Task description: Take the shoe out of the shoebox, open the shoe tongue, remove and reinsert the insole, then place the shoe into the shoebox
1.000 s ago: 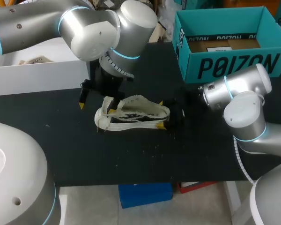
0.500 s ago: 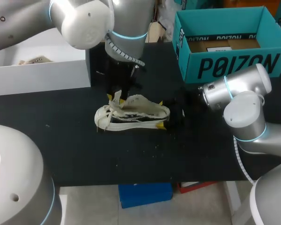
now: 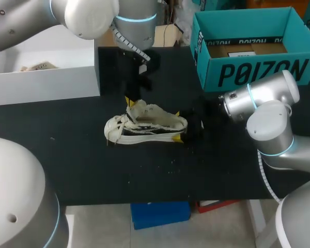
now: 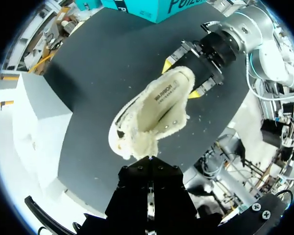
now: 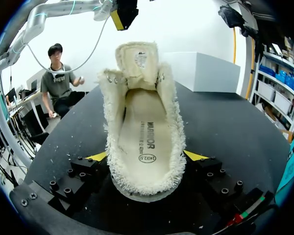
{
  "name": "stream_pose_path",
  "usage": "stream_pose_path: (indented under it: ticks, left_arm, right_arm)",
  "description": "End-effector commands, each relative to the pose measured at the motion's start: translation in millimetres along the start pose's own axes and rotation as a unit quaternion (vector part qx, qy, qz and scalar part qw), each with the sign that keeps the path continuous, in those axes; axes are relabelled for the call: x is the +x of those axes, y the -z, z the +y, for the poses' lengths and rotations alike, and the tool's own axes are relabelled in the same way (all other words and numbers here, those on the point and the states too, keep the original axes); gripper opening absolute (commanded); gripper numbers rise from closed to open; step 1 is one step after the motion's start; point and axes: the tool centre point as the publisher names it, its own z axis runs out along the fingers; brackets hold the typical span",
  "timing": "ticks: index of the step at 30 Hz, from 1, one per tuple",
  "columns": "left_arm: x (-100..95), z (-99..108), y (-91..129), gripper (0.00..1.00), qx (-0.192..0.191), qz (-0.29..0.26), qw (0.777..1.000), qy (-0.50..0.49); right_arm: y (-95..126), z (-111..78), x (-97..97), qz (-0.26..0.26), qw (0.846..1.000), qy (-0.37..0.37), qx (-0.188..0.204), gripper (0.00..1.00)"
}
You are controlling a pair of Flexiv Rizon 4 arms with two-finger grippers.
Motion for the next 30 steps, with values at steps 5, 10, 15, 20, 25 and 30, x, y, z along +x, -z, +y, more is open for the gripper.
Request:
stream_pose_path:
  ticks: [5,10,15,20,25,30]
  left_arm:
    - [-5.1,-5.9,-5.4,0.00,-0.018,0.148,0.891,-0.429]
    - [-0.1,-25.2,-3.9,0.00,0.004,0.126,0.857,-0.500]
    - [2.1,-42.2,-1.4,0.00,0.020,0.100,0.847,-0.522]
    - [4.1,-57.1,-11.0,0.00,0.020,0.085,0.840,-0.535]
    - [3.9,-66.7,-23.7,0.00,0.039,0.074,0.837,-0.541]
    - [6.0,-73.1,-33.1,0.00,0.056,0.068,0.848,-0.523]
  right_arm:
    - [-1.9,-1.9,-1.2,0.000,1.000,-0.001,0.001,0.00]
    - [-1.9,-1.9,-1.2,0.000,1.000,-0.001,0.001,0.00]
    - [-1.9,-1.9,-1.2,0.000,1.000,-0.001,0.001,0.00]
    - [-1.9,-1.9,-1.2,0.000,1.000,-0.001,0.001,0.00]
    - [-1.9,-1.9,-1.2,0.000,1.000,-0.001,0.001,0.00]
    - [-1.9,-1.9,-1.2,0.000,1.000,-0.001,0.001,0.00]
